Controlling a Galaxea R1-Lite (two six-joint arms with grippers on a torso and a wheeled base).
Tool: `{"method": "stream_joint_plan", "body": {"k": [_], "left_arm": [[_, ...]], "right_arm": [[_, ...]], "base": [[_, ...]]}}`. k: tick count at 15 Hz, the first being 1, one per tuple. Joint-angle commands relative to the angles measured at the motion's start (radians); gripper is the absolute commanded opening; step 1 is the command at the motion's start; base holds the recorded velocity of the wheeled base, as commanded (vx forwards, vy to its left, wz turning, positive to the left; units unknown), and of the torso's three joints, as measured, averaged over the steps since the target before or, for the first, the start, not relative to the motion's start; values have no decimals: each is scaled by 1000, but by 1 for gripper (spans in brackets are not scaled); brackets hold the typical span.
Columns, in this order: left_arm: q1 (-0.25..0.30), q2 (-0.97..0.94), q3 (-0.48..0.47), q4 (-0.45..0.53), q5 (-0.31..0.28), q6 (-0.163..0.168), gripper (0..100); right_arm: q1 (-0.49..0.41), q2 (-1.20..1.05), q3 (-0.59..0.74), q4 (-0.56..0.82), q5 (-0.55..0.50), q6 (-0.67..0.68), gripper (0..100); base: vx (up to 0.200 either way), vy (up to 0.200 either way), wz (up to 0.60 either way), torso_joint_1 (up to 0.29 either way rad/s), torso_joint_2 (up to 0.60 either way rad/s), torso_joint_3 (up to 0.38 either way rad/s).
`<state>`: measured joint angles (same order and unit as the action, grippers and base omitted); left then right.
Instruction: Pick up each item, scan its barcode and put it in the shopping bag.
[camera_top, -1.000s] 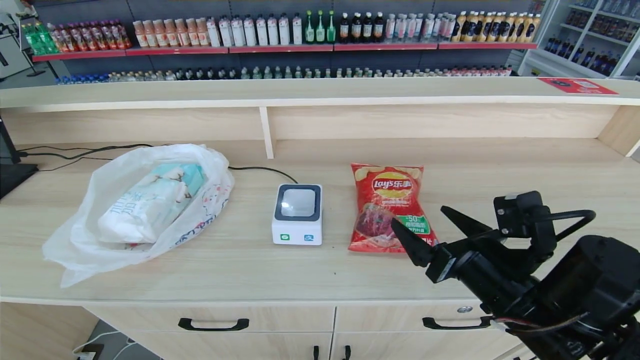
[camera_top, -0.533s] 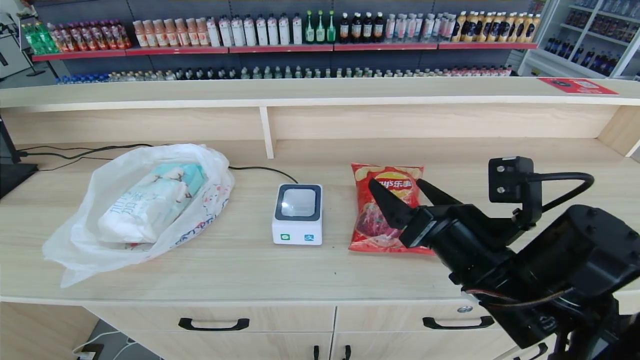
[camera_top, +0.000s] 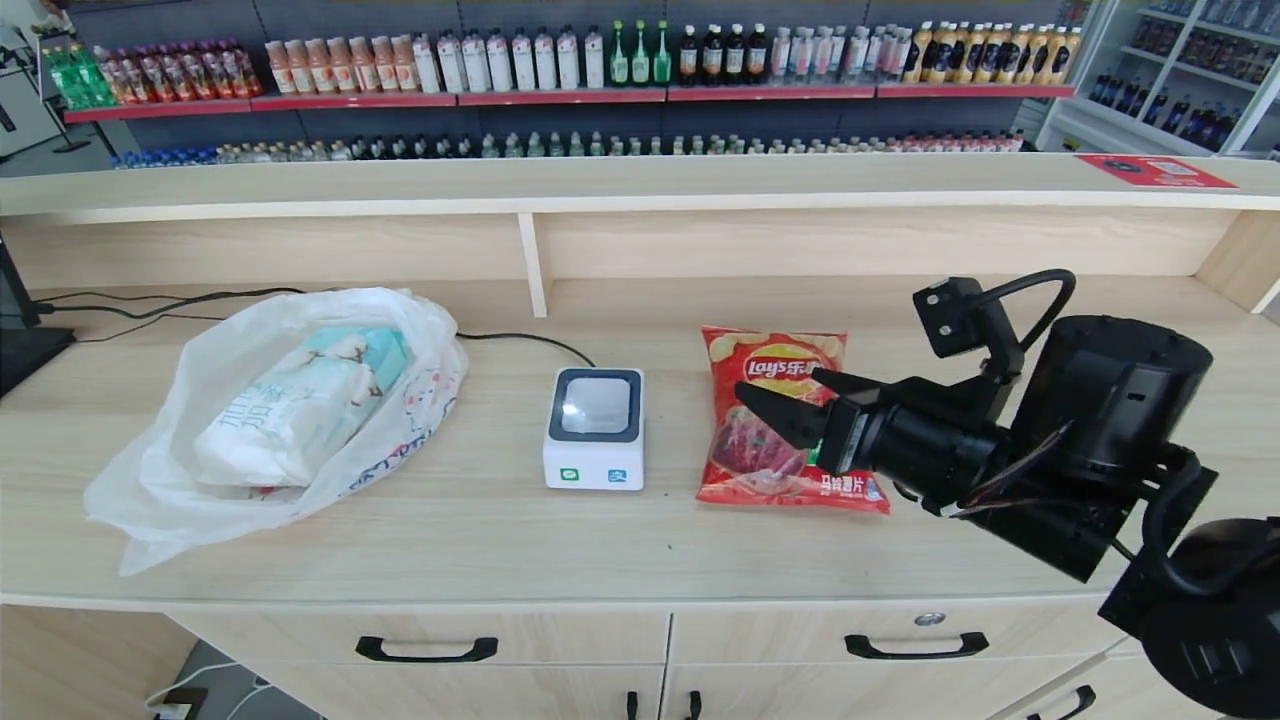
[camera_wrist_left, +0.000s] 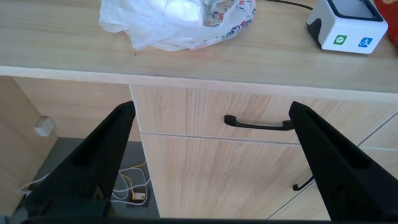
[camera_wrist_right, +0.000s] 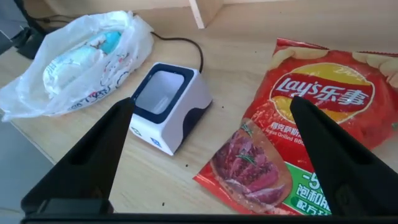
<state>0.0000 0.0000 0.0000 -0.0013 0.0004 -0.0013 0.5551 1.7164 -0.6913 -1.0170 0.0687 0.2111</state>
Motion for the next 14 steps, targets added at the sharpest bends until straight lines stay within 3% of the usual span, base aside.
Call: {"method": "stream_joint_plan", "body": {"k": [1,2,4,9,14], "left_arm": [[0,2,0,0,1,0,100],[0,2,0,0,1,0,100],[2,2,0,0,1,0,100],[0,2,0,0,0,0,100],[0,0,0,0,1,0,100]], "right_arm": [[-17,-18,-51,52,2,14,100],[-17,-4,-86,127,-18,24,100],[-17,65,-178,212,-167,30,100],[-20,109,-283,445,-343,-18,100],[-21,88,-283,508,-323,-12,100]], "base": [[0,0,0,0,0,0],[0,0,0,0,0,0],[0,0,0,0,0,0],[0,0,0,0,0,0],[0,0,0,0,0,0]]}}
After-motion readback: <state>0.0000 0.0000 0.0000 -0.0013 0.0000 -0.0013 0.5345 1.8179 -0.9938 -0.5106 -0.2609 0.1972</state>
